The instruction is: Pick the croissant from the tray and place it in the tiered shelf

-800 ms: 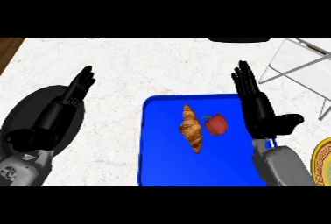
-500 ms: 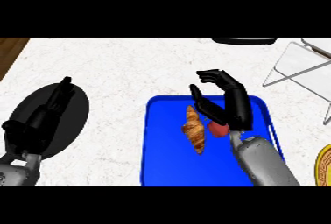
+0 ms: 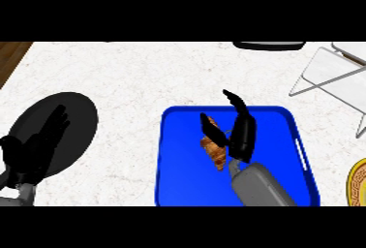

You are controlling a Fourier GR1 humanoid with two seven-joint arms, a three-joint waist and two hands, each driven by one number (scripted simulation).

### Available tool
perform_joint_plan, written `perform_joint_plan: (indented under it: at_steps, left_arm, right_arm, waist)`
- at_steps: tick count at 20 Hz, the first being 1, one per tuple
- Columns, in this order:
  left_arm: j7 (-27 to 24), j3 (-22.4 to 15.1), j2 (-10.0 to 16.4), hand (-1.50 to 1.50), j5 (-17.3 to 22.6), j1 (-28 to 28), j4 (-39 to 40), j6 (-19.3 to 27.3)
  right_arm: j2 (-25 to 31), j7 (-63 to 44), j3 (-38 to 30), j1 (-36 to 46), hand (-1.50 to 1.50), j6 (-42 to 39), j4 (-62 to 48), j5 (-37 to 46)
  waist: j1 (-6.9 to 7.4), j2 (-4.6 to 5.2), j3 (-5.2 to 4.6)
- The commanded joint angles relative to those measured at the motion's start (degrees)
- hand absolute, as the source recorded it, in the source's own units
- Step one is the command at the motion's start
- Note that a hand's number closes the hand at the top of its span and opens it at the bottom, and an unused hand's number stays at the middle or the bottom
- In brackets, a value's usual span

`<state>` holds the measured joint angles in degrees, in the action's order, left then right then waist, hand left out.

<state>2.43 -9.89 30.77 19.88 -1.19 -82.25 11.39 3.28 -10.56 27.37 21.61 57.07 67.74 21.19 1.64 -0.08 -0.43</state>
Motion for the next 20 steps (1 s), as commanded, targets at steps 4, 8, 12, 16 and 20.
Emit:
perform_joint_plan:
  at_steps: [4,8,12,16,20]
  left_arm:
    - [0.86,2.26,0.44,0.00,1.37,0.24,2.79,-0.44]
    - [-0.42,2.55,0.66,0.00,1.24,2.22,3.28,-0.83]
    - [0.76,2.31,0.23,0.00,1.09,1.15,2.90,-0.21]
    - [-0.78,2.32,0.41,0.00,0.78,1.85,3.99,-1.18]
    - [-0.40,2.94,0.97,0.00,0.89,0.71,4.20,-1.63]
  right_arm:
    - [-3.19,-19.83,6.16,2.66,-1.50,5.76,-10.52,16.74]
    - [-3.23,-29.04,4.68,4.23,-1.50,-2.58,-15.15,24.74]
    - [-3.26,-40.84,5.70,9.50,-1.50,-16.73,-17.44,28.29]
    - [-3.28,-50.99,9.54,13.34,-1.50,-32.16,-17.72,26.98]
    - [-3.28,-61.24,13.00,17.88,-1.50,-46.20,-14.59,24.77]
  waist:
    - [-2.11,-0.89,-0.28]
    - [-3.33,-1.65,-0.52]
    - [-3.37,-1.63,-0.34]
    - [-1.74,-1.35,-0.35]
    - [-1.51,-0.95,0.06]
